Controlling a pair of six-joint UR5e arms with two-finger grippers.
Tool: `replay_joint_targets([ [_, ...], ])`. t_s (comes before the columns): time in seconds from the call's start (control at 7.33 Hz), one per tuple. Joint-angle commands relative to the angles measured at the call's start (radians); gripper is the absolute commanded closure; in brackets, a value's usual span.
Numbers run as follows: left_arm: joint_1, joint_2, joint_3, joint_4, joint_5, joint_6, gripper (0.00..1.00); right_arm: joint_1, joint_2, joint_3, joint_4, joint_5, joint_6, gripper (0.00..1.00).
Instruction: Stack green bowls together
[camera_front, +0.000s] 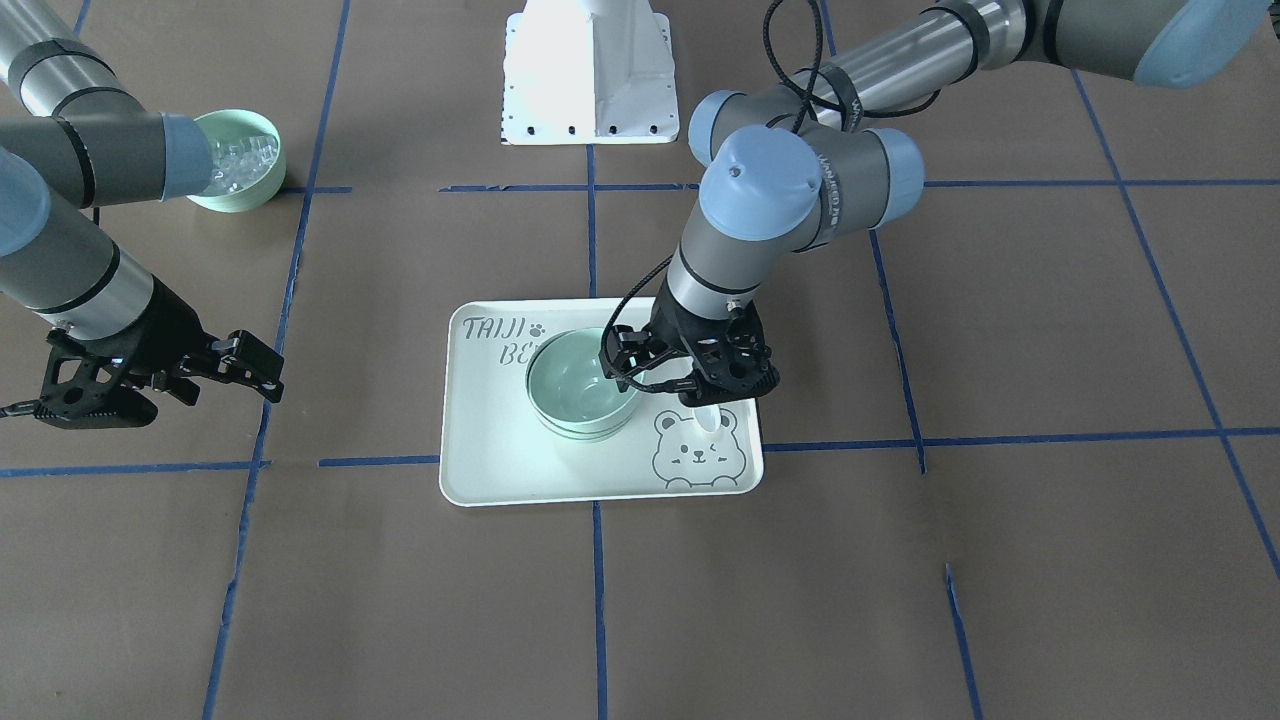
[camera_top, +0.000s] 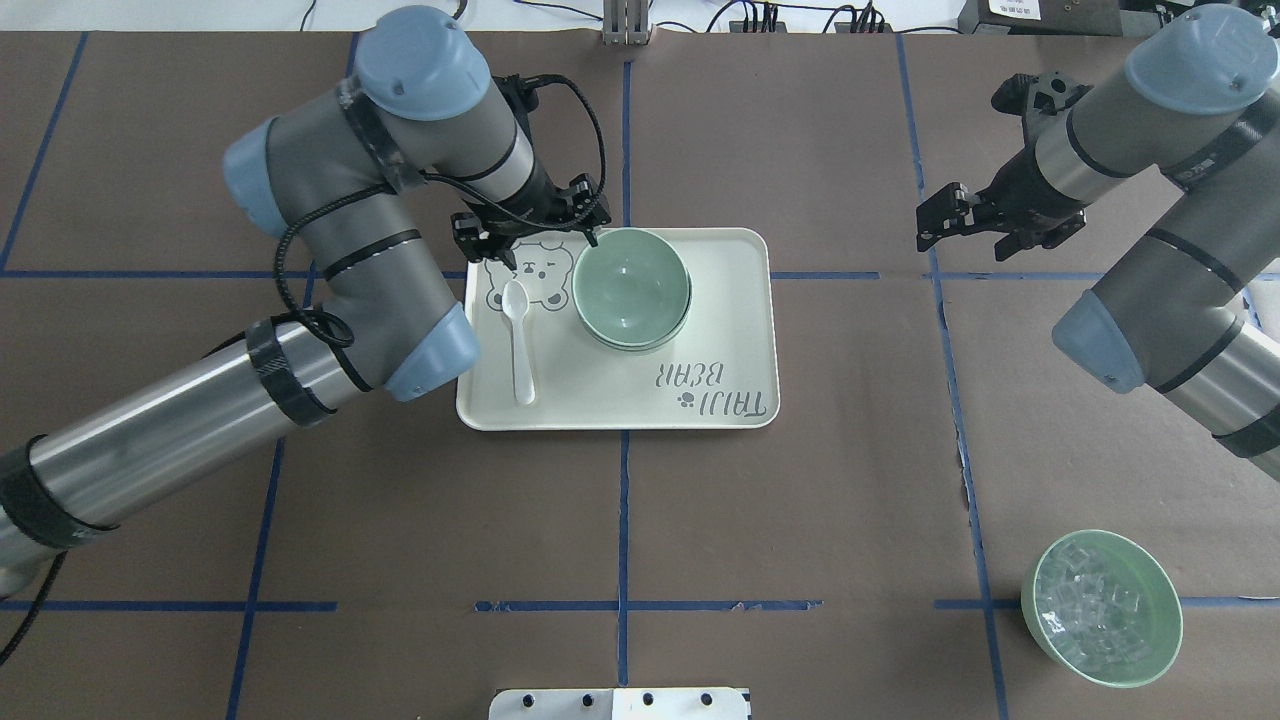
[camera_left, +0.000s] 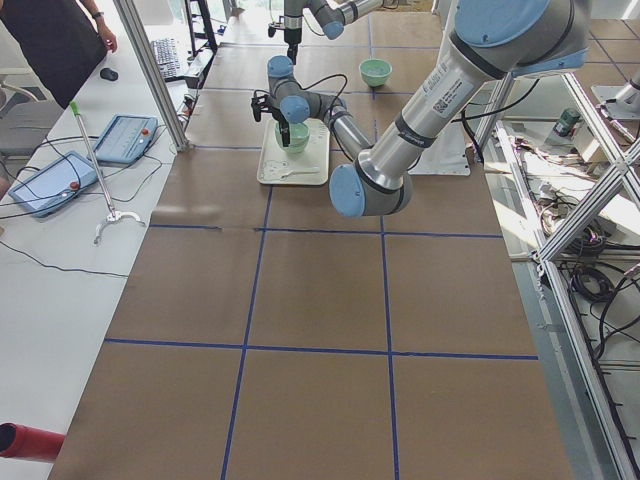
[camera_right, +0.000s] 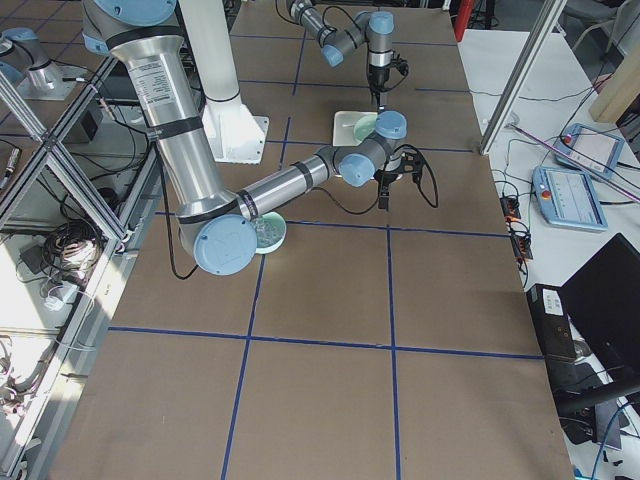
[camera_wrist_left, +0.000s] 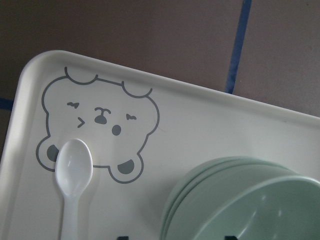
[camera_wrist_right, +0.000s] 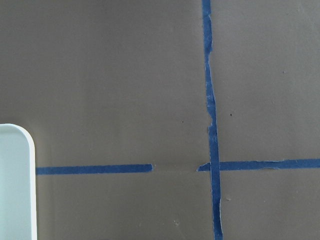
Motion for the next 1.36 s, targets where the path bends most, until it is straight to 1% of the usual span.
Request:
replay_joint_targets([
  [0.0, -0.130, 0.241, -0.267, 0.044, -0.004, 0.324, 0.00, 0.085, -0.052, 0.000, -0.013, 0.019, -0.113, 0.00],
  [0.14, -0.222, 0.353, -0.338, 0.046, -0.007, 0.515, 0.00, 0.136, -0.093, -0.009, -0.037, 0.019, -0.255, 0.00],
  [0.27, -0.298, 0.452, -0.377, 0.041, -0.015, 0.689, 0.00, 0.194, -0.098, -0.006, -0.130, 0.035, -0.407, 0.00],
  [0.41, -0.423, 0.559, -0.373, 0.031, -0.114, 0.906, 0.00, 0.280, -0.104, -0.009, -0.213, 0.084, -0.555, 0.00],
  [0.55, -0.552, 0.619, -0.336, 0.032, -0.203, 1.127, 0.00, 0.329, -0.116, -0.011, -0.259, 0.089, -0.666, 0.00],
  [0.68, -0.658, 0.656, -0.269, 0.032, -0.225, 1.281, 0.00, 0.362, -0.118, -0.023, -0.279, 0.097, -0.717, 0.00],
  [0.82, -0.720, 0.679, -0.211, 0.035, -0.222, 1.430, 0.00, 0.394, -0.120, -0.048, -0.283, 0.135, -0.760, 0.00],
  [0.95, -0.784, 0.683, -0.121, 0.038, -0.225, 1.524, 0.00, 0.434, -0.126, -0.066, -0.284, 0.150, -0.820, 0.00],
  [1.09, -0.815, 0.686, -0.062, 0.046, -0.225, 1.545, 0.00, 0.445, -0.146, -0.072, -0.284, 0.151, -0.868, 0.00],
  [1.23, -0.818, 0.707, -0.054, 0.058, -0.227, 1.540, 0.00, 0.446, -0.156, -0.074, -0.283, 0.151, -0.871, 0.00],
])
